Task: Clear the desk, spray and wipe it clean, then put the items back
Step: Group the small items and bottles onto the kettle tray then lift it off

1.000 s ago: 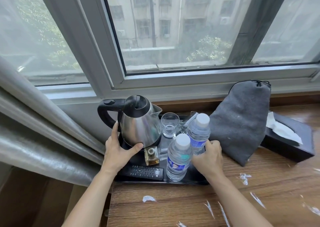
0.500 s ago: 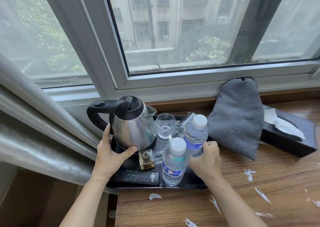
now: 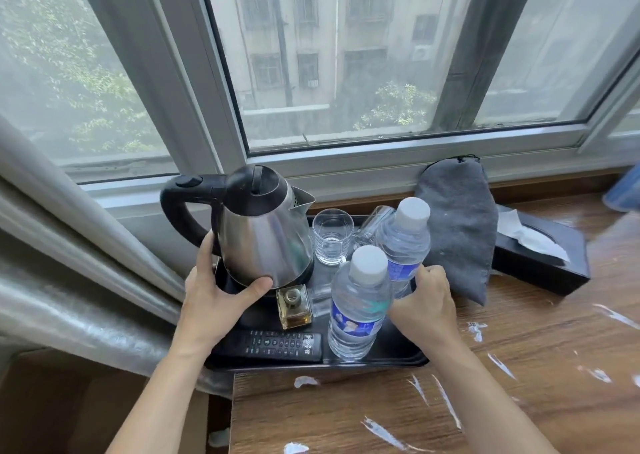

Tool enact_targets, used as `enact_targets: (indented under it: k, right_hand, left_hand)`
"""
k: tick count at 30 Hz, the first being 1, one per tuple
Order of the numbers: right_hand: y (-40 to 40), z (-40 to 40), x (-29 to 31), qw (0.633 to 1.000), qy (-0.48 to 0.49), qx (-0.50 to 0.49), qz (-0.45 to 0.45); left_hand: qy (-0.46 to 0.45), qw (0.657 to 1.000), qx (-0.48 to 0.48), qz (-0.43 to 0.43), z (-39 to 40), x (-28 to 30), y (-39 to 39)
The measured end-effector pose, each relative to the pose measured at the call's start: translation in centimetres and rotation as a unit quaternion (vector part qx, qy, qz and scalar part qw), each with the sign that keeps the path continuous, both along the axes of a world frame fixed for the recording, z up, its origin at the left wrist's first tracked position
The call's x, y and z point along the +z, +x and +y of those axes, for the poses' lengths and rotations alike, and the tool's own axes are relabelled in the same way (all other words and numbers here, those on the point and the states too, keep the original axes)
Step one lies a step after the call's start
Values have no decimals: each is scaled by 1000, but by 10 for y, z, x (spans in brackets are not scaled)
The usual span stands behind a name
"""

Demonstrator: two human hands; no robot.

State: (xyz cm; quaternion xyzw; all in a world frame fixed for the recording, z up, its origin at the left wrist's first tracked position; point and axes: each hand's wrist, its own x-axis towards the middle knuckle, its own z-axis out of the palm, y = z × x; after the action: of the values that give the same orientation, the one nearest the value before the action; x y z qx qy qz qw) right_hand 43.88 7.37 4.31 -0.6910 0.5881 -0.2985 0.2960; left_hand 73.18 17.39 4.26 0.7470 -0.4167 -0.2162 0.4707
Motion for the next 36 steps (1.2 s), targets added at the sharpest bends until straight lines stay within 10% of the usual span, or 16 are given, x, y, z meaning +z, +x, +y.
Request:
enact_targets:
  k: [36]
  right_hand:
    - [-484,40,47,957,-101,-270,22]
  left_hand:
    - [-14,950,-311,20,-145,34,-473]
